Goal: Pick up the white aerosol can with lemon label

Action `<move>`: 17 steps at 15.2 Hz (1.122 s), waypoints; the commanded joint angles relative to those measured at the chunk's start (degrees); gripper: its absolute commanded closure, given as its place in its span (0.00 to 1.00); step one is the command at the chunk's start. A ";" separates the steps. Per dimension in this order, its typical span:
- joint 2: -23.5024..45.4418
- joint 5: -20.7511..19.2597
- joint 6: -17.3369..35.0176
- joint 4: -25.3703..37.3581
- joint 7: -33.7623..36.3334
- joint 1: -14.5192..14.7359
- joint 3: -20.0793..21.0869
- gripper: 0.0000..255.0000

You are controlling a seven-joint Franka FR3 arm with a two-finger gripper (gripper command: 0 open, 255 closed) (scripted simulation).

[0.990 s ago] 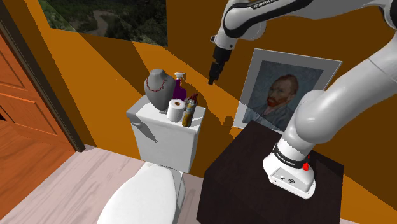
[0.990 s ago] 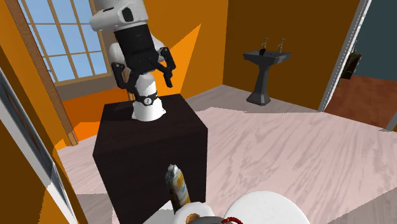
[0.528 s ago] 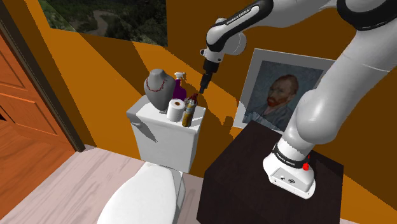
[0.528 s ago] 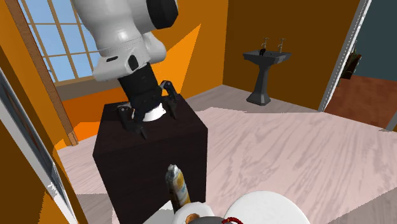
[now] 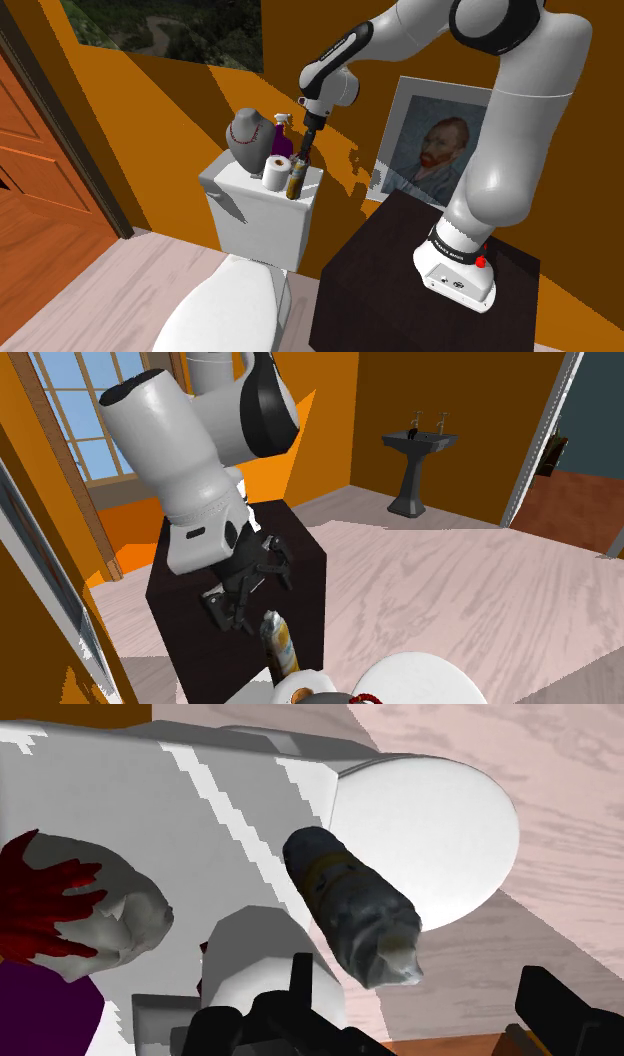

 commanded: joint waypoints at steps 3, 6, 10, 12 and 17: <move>3.29 2.52 1.73 0.94 -2.66 -0.37 0.80 0.00; 5.16 4.11 3.27 0.90 -4.21 -0.65 1.33 0.00; 6.14 4.98 4.10 0.87 -5.05 -0.81 1.65 1.00; 6.18 4.99 4.10 0.91 -5.04 -0.80 1.66 1.00; 6.22 5.03 4.15 0.91 -5.01 -0.77 1.70 1.00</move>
